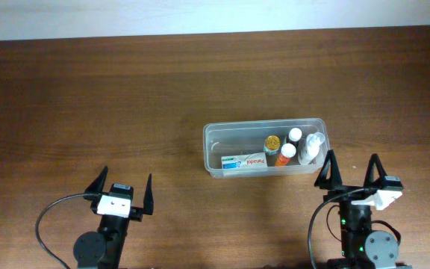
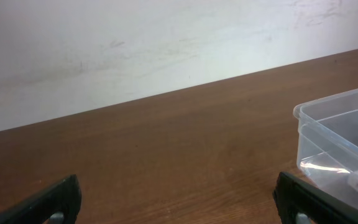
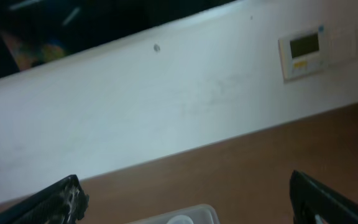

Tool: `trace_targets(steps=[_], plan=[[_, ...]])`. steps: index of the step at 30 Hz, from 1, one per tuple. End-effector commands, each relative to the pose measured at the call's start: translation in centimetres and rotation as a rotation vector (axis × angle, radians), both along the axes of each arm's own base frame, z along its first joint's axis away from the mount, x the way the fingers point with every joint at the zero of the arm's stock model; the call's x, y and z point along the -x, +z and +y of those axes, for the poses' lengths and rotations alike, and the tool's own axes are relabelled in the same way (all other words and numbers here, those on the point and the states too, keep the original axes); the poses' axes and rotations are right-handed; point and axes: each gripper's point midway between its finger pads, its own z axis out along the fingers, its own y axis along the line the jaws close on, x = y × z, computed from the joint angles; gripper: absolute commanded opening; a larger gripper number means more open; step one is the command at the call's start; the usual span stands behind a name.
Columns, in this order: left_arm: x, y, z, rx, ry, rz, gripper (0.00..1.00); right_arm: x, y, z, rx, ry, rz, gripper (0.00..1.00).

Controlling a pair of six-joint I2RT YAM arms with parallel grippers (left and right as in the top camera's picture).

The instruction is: Pack container

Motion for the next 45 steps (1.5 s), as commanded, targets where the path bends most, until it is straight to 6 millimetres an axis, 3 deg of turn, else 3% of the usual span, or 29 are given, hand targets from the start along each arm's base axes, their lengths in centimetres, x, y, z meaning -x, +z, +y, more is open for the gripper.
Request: trace_targets(steps=[1,14,45], plan=[[0.0,-0.1,-0.2,-0.008,-0.012,-0.003,0.99,-0.2,-1.3,0.4,0.038,0.015,0.019,0.98],[0.0,-0.1,-0.2,-0.008,-0.012,-0.003,0.99,-0.6,-7.1,1.3,0.179,0.062,0.229,0.98],[0.0,-0.1,-0.2,-0.008,-0.012,-0.003,1.0,-0.6,-7.1,1.3,0.179,0.062,0.228,0.98]])
